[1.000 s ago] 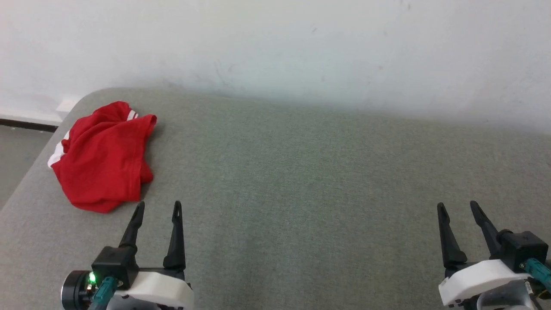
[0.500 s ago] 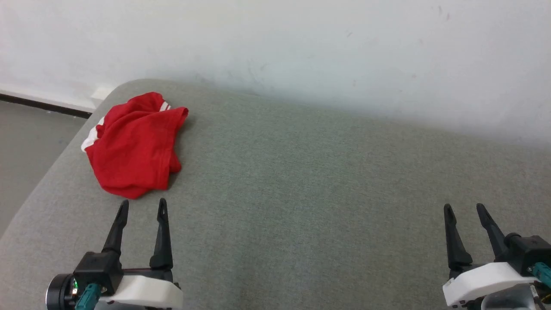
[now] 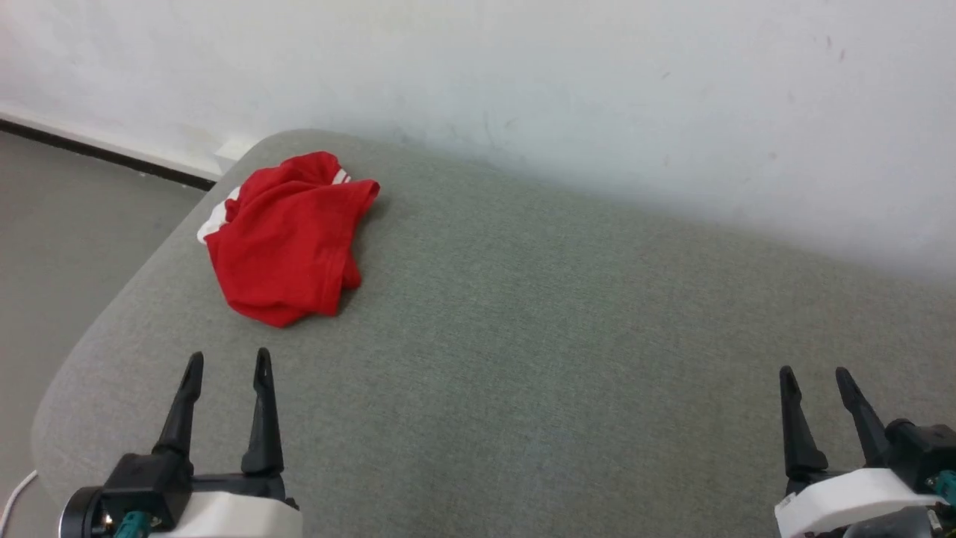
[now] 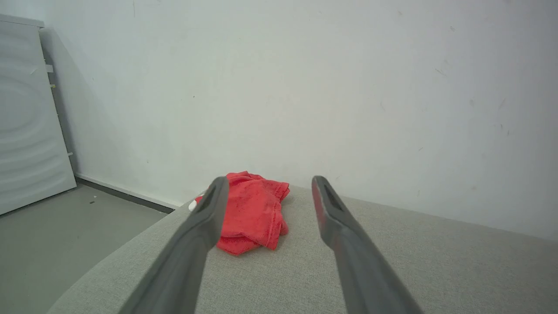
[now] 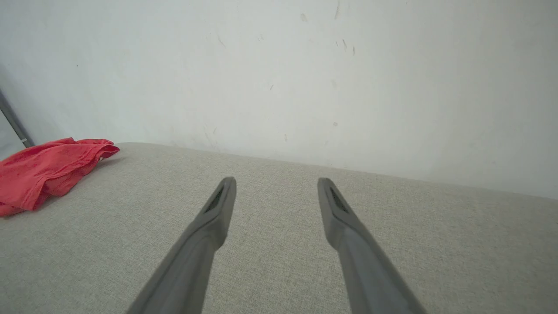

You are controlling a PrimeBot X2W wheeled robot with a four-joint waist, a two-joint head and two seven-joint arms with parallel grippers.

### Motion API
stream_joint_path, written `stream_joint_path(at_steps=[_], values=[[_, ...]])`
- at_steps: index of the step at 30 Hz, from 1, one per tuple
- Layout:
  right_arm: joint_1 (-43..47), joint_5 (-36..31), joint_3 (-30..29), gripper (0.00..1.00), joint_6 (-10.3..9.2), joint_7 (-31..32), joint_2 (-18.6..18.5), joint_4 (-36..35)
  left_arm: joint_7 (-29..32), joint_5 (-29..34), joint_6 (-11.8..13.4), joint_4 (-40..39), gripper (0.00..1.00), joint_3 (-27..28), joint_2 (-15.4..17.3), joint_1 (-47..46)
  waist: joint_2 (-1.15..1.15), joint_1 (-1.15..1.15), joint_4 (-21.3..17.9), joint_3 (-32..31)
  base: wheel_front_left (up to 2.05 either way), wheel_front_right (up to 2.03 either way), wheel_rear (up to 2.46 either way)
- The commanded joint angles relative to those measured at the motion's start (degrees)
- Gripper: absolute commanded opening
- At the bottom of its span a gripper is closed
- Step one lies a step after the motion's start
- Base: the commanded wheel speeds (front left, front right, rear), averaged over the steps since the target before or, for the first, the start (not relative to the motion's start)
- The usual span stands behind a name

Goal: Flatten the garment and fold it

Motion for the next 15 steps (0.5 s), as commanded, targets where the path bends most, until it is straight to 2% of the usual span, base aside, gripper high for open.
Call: stream_joint_path(at_steps=[1, 15], values=[[0.5, 0.5, -0.4, 1.0, -0.04, -0.7, 0.2, 0.3, -0.7, -0.7, -0.5, -0.8, 1.0, 0.5, -0.2, 0.9, 0.0, 0.0, 0.9, -0.2, 0.0, 0.0, 0.0], [0.8, 1.9, -1.3, 1.0, -0.05, -2.3, 0.2, 1.6, -2.4, -3.7, -3.1, -0.8, 1.0, 0.8, -0.3, 2.6, 0.0, 0.0, 4.0, -0.4, 0.0, 0.0, 0.0]])
